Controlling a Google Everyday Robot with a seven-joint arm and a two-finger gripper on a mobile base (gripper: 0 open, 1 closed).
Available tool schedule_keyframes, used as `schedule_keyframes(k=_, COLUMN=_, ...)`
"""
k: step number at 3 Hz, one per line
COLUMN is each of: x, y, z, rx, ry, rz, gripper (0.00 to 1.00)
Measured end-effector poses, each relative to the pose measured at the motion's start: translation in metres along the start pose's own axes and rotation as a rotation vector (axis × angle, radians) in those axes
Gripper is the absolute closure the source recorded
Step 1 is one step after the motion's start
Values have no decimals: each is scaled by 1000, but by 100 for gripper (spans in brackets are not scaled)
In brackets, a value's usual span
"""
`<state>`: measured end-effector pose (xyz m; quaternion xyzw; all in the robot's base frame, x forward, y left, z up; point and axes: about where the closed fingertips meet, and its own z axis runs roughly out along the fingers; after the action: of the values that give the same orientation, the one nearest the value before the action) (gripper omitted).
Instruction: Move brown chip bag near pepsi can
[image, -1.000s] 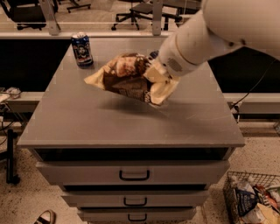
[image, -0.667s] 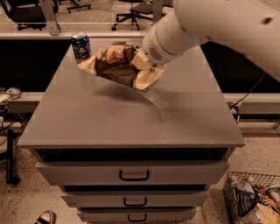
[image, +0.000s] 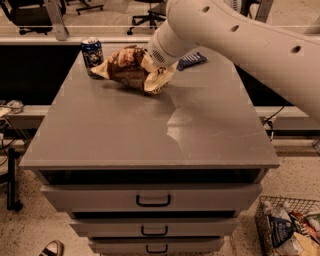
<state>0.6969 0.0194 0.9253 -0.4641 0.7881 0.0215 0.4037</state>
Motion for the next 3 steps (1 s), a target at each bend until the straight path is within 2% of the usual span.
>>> schedule_keyframes(k=1, x=-7, y=-1, z=21, rx=-30, ry=-3, rz=-10, gripper=86)
schedule_keyframes(k=3, x=-10, y=9, z=41, rx=-104, ry=-7, rz=-49, gripper=40)
